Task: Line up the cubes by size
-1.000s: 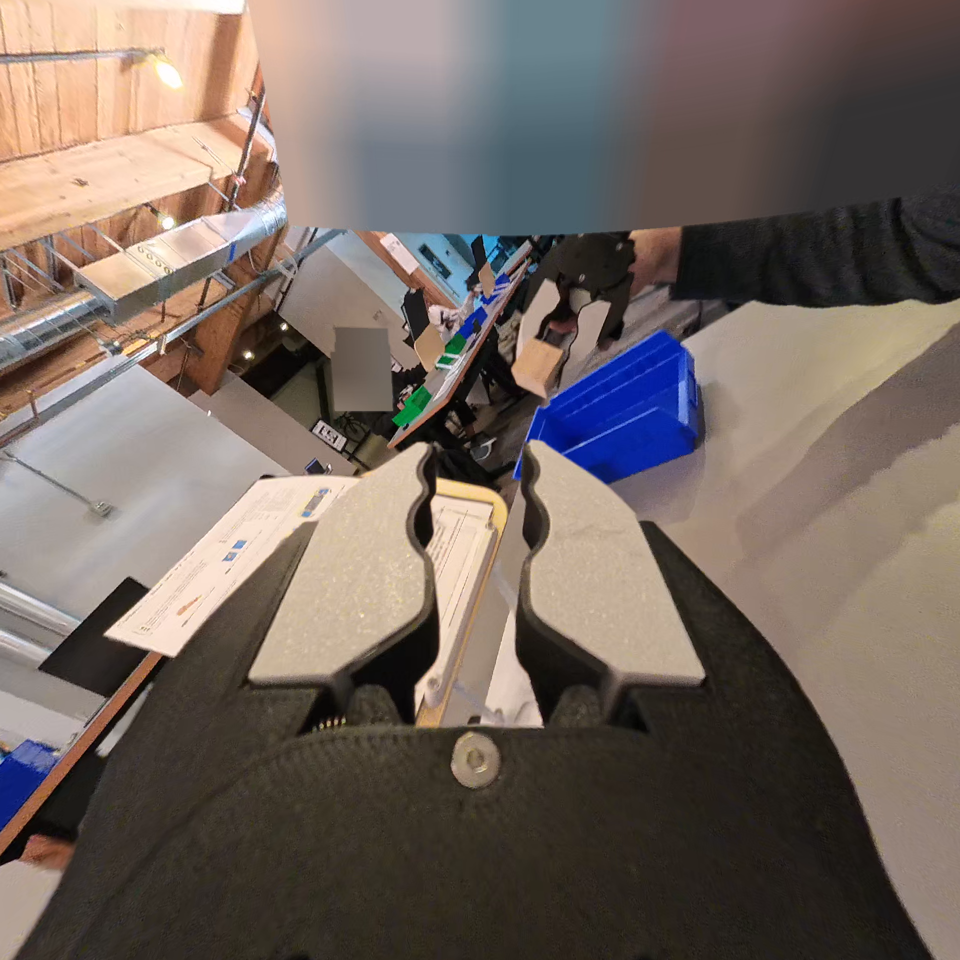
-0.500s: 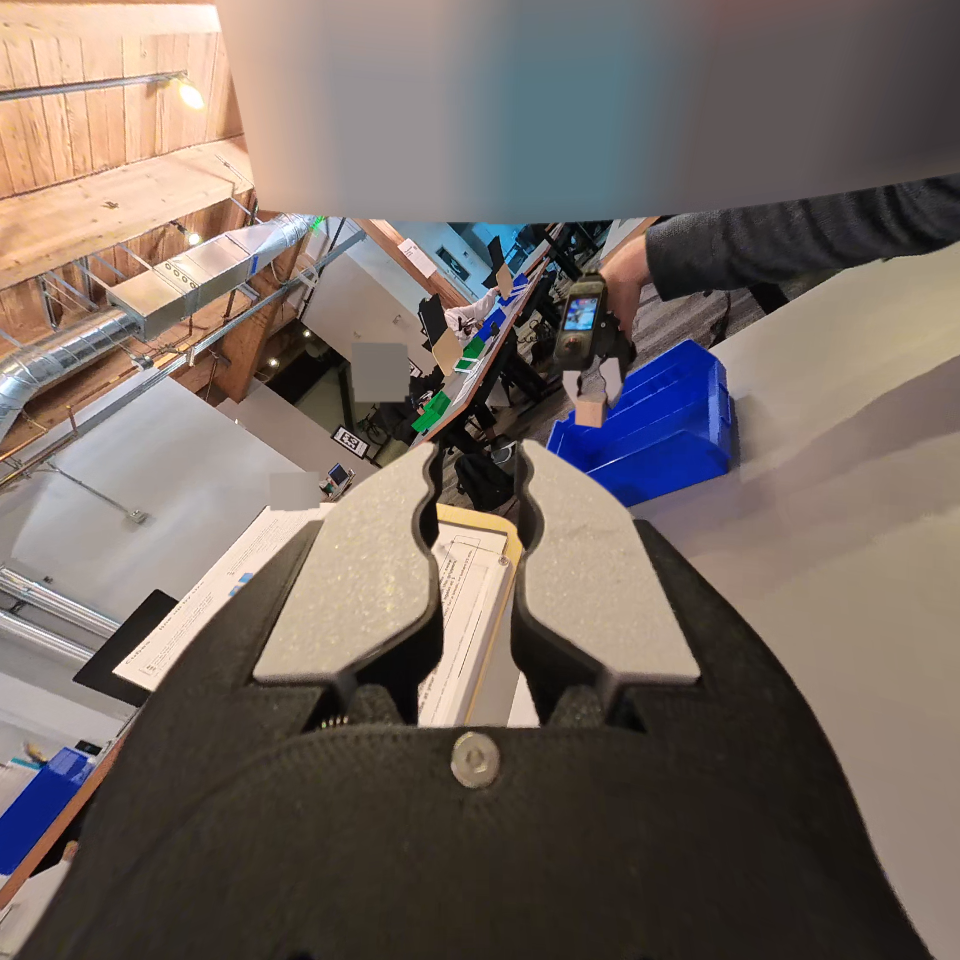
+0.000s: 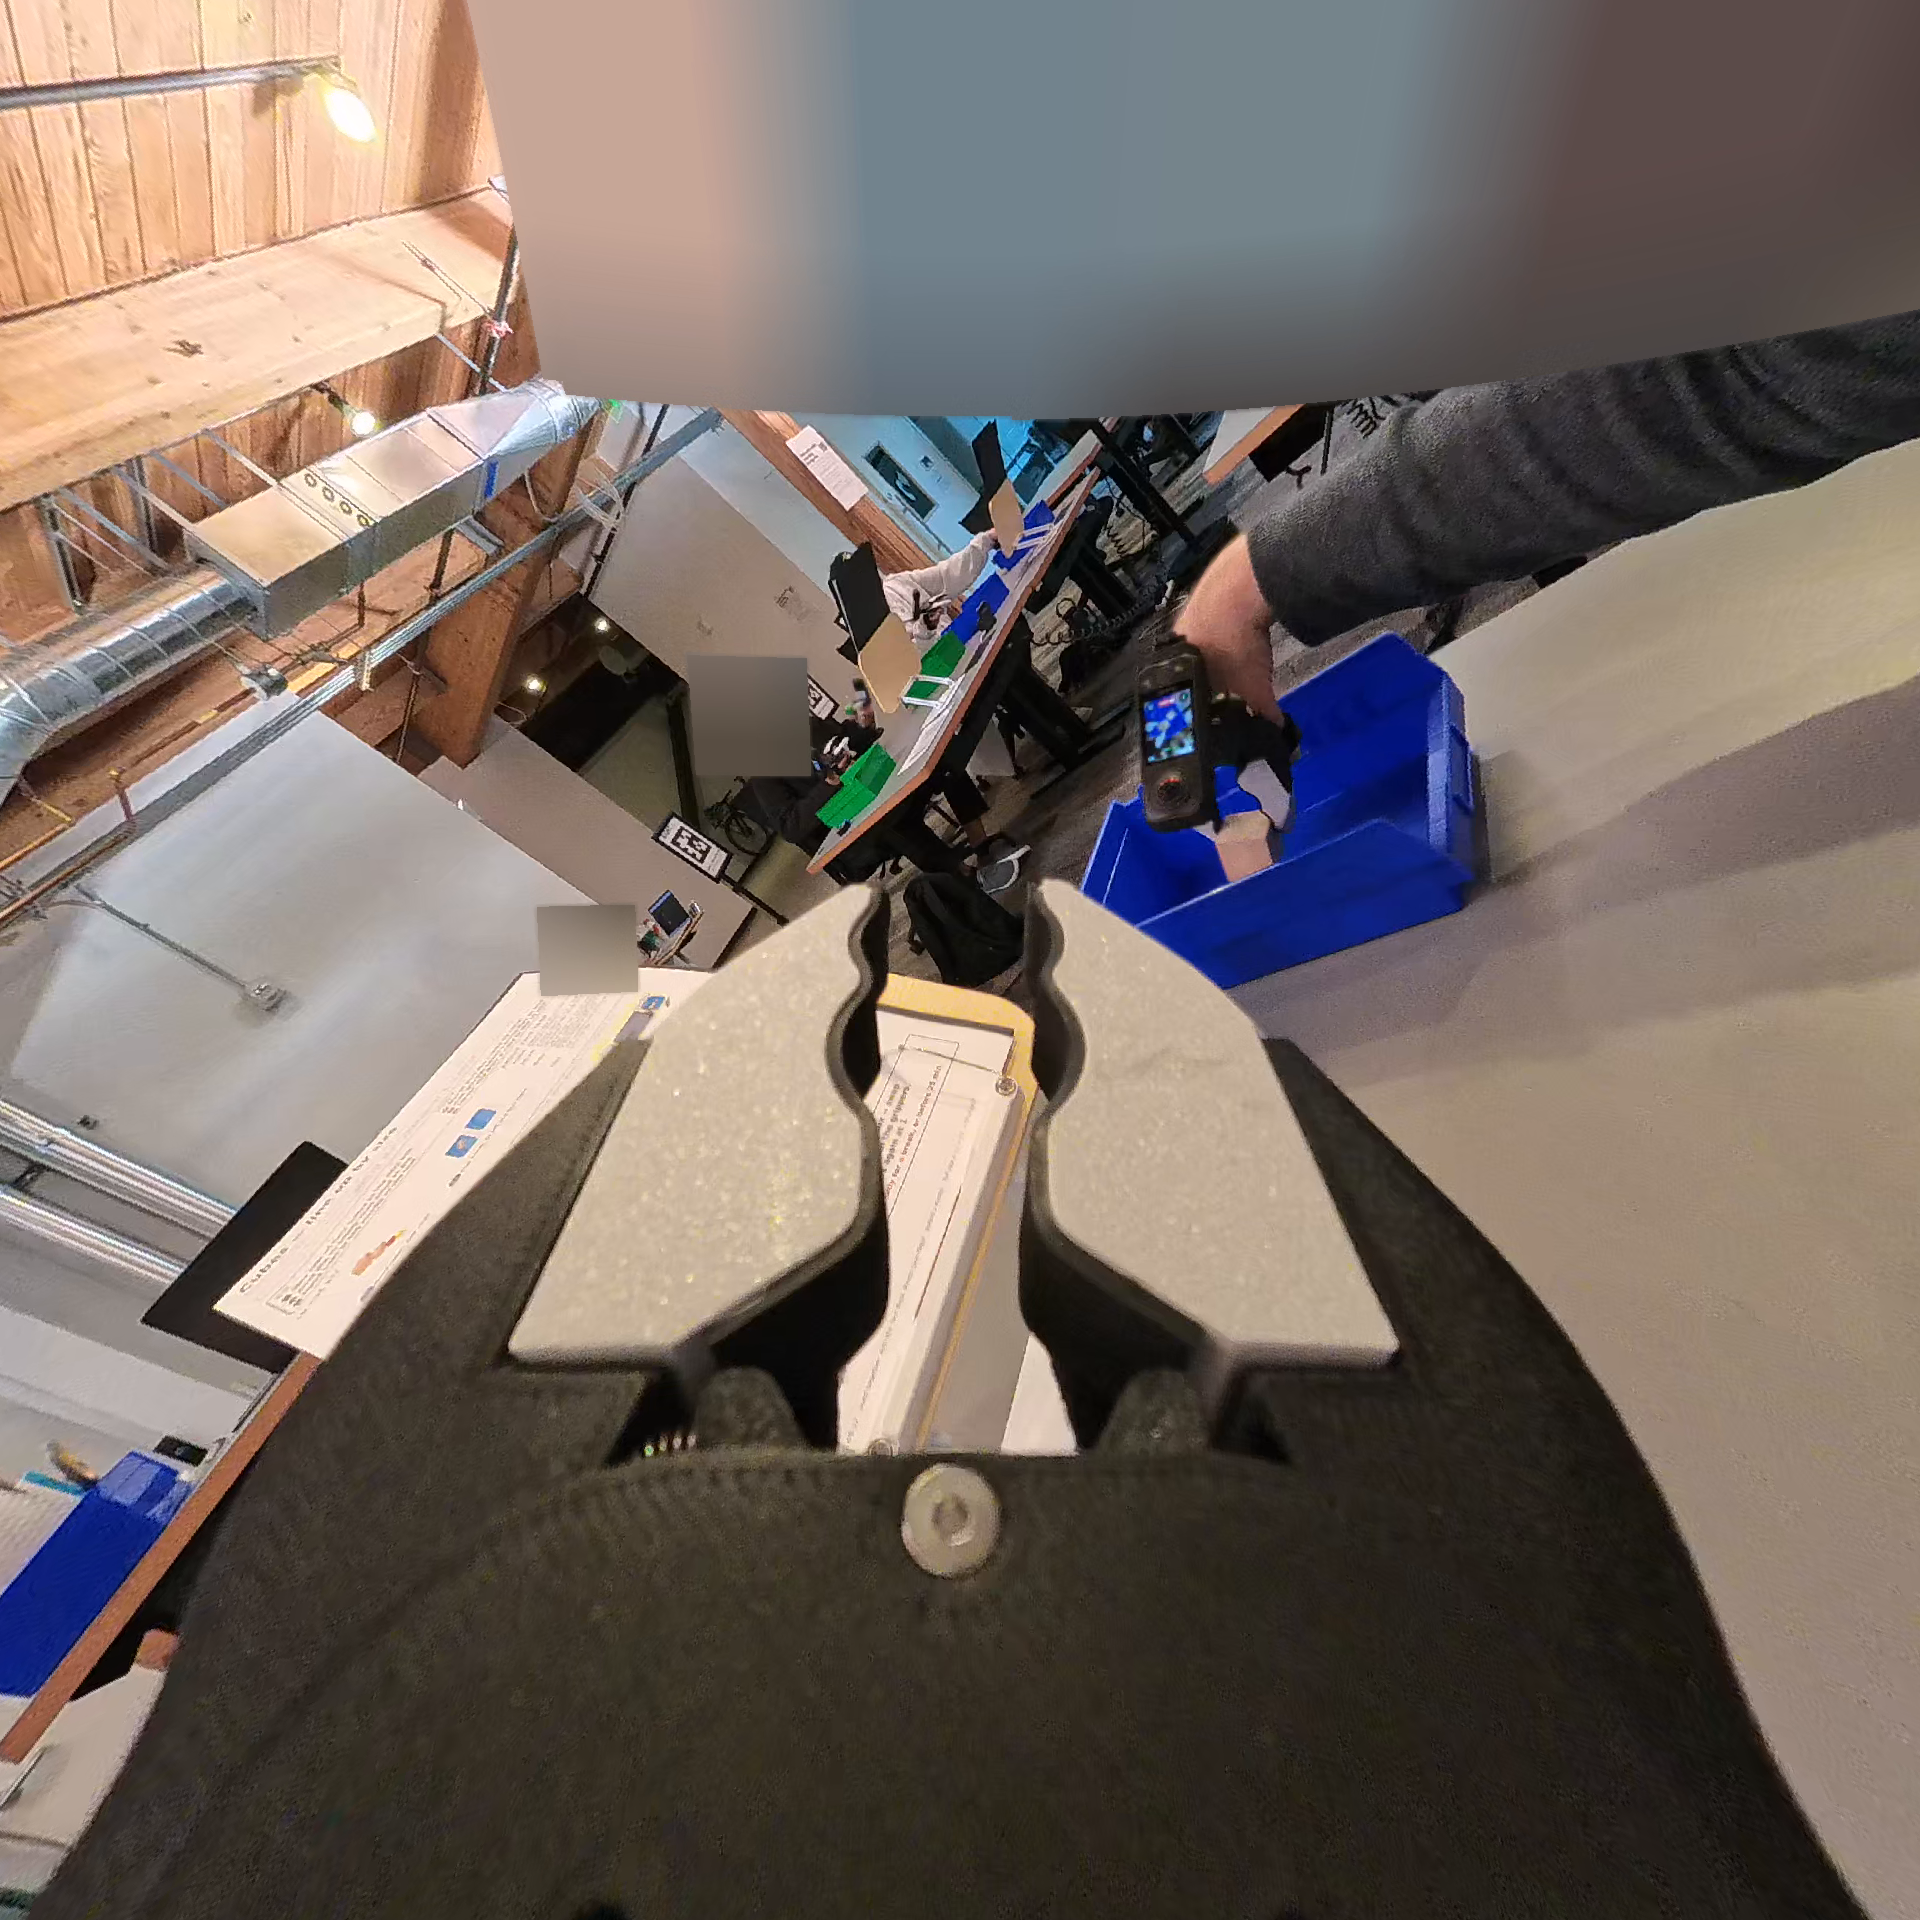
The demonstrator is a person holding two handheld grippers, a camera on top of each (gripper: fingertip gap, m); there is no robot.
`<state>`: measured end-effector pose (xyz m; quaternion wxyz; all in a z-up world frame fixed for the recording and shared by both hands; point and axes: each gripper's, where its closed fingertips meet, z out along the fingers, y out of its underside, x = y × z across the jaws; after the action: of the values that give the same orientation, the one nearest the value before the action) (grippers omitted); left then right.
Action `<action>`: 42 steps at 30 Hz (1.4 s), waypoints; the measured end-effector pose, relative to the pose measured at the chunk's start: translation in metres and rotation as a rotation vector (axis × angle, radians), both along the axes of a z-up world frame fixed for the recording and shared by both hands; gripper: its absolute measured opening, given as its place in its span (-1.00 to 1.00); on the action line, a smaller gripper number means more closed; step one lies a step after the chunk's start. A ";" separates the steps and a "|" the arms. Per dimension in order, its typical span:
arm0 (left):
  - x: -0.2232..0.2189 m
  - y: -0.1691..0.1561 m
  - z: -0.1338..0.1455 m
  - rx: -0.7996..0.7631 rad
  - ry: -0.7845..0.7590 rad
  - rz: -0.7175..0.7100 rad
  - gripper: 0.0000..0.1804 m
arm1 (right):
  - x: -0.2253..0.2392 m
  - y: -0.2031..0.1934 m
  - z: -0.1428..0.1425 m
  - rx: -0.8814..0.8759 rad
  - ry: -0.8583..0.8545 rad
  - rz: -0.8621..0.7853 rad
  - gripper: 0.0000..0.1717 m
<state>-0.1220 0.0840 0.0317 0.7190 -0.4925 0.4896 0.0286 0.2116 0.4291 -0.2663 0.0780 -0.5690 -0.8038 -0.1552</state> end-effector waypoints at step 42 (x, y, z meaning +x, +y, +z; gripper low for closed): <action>-0.182 0.024 -0.088 -0.334 0.265 0.578 -0.60 | -0.240 -0.207 0.179 0.323 0.783 0.353 -0.48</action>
<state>-0.3037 0.1080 -0.0559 0.5209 -0.7134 0.4171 0.2140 -0.0287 0.2222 -0.0868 0.4887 -0.4196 -0.7640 -0.0362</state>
